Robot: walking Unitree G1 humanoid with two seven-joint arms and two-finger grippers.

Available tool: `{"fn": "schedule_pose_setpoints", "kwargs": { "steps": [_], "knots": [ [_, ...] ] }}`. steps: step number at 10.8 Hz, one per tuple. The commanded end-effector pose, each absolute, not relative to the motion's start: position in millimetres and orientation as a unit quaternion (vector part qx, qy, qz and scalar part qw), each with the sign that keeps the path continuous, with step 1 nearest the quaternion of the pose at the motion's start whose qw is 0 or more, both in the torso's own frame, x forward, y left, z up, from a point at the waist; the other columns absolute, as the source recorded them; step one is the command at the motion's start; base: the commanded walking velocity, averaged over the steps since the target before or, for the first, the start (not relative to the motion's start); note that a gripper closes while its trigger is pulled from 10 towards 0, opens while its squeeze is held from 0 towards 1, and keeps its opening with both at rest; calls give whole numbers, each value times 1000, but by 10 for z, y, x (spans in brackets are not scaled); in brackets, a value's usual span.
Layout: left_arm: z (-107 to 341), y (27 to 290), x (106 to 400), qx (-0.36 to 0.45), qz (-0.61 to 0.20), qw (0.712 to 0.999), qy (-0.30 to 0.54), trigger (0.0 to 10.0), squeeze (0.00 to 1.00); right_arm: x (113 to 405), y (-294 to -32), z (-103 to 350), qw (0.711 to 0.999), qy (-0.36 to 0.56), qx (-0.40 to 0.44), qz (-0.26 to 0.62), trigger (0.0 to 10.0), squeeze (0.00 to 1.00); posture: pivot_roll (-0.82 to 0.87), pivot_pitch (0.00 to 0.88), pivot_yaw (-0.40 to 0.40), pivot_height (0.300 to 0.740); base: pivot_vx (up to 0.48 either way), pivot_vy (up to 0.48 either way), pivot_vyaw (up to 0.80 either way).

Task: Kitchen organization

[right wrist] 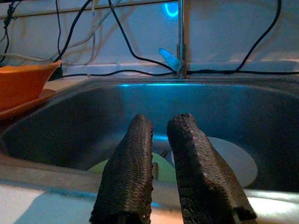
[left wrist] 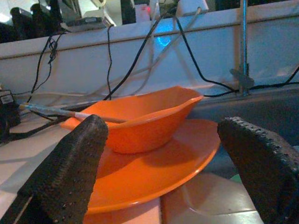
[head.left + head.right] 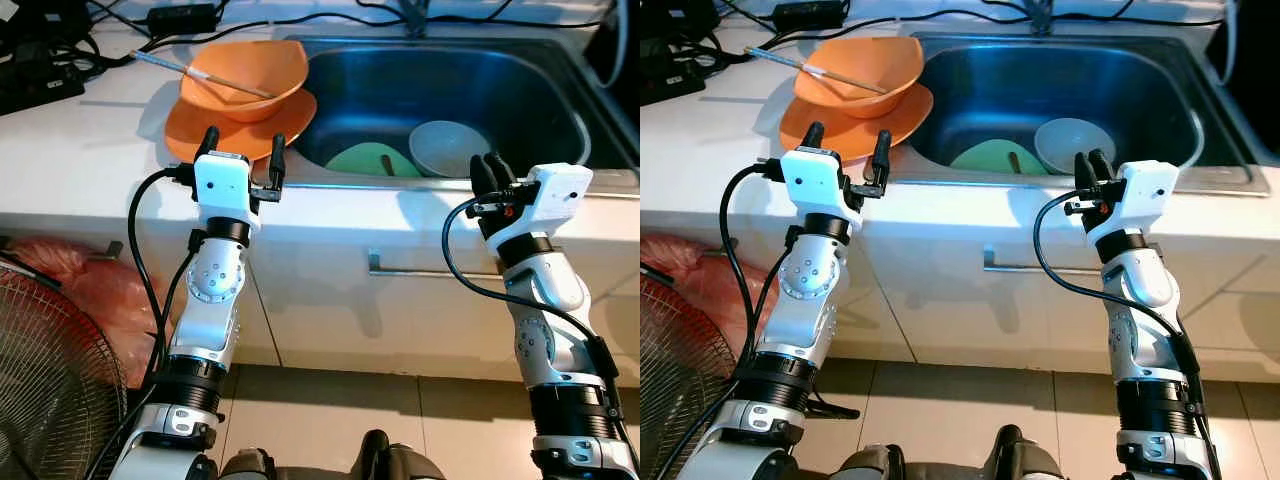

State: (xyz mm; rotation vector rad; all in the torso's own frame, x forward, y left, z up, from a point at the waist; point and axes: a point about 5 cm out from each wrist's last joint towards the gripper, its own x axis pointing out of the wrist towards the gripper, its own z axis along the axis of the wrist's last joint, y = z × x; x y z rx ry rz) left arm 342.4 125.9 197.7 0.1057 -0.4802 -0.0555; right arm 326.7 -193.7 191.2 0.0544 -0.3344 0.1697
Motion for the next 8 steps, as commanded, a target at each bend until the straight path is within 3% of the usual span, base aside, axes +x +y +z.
{"fn": "schedule_pose_setpoints", "kwargs": {
  "steps": [1,8],
  "knots": [
    [1986,1305,3407,52,-16,969,-241,10000,0,3270,-1942,1939,981,-171,32,82,10000,0,0,174,14,740,0,0,0],
    [2236,1215,3384,59,-31,957,-283,10000,0,3257,-1997,2279,967,-250,26,43,10000,0,-1,176,13,740,207,0,0]
  ]
}}
